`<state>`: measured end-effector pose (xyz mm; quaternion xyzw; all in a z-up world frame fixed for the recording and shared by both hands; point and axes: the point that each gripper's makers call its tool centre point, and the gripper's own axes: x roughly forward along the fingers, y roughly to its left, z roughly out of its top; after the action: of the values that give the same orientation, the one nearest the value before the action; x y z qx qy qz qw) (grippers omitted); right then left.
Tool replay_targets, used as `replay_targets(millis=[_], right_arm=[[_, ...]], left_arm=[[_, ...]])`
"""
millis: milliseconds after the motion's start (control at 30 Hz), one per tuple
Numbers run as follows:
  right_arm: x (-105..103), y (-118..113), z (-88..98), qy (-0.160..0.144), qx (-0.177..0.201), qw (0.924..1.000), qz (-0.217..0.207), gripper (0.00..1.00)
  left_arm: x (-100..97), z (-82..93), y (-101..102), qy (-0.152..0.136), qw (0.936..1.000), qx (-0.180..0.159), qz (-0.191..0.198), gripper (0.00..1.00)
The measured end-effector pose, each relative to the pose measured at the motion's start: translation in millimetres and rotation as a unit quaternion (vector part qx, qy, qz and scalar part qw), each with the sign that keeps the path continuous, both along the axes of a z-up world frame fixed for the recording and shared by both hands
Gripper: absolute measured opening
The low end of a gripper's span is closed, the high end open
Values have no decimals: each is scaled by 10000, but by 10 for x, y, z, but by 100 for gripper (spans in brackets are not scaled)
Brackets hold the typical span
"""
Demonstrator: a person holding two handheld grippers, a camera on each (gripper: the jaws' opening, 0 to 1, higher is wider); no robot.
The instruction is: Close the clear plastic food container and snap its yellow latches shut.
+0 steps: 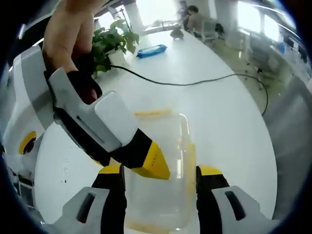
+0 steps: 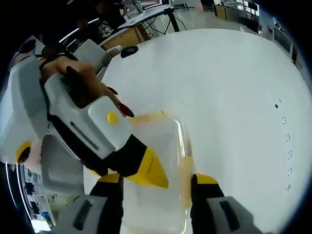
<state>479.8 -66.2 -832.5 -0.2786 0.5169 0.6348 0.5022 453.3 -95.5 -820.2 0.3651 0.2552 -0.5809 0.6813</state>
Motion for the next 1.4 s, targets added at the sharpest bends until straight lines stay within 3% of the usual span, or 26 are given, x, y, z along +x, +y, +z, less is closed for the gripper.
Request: replay_targets(millis=[467, 500, 633, 867, 1033, 1100, 1400], right_arm=[[-4, 10, -30, 310, 105, 9994, 79, 53], [-8, -23, -95, 377, -42, 9993, -70, 53], [-43, 9, -101, 499, 82, 9986, 139, 53], [-69, 45, -75, 315, 498, 9982, -126, 56], [-79, 79, -67, 251, 535, 9980, -219, 57], [-69, 92, -69, 226, 530, 9981, -234, 57], [-68, 95, -42, 126, 689, 9968, -397, 59]], left_arm=[[-2, -4, 7, -34, 10000, 39, 18, 54], [-80, -17, 4, 143, 9999, 15, -61, 54], [-38, -10, 9, 24, 10000, -13, -19, 54], [-28, -36, -4, -157, 9998, -122, 87, 54], [-15, -44, -20, -308, 9993, -75, 182, 53], [12, -46, -28, -517, 9984, -75, 199, 51], [-16, -46, -28, -545, 9977, -225, 329, 49]])
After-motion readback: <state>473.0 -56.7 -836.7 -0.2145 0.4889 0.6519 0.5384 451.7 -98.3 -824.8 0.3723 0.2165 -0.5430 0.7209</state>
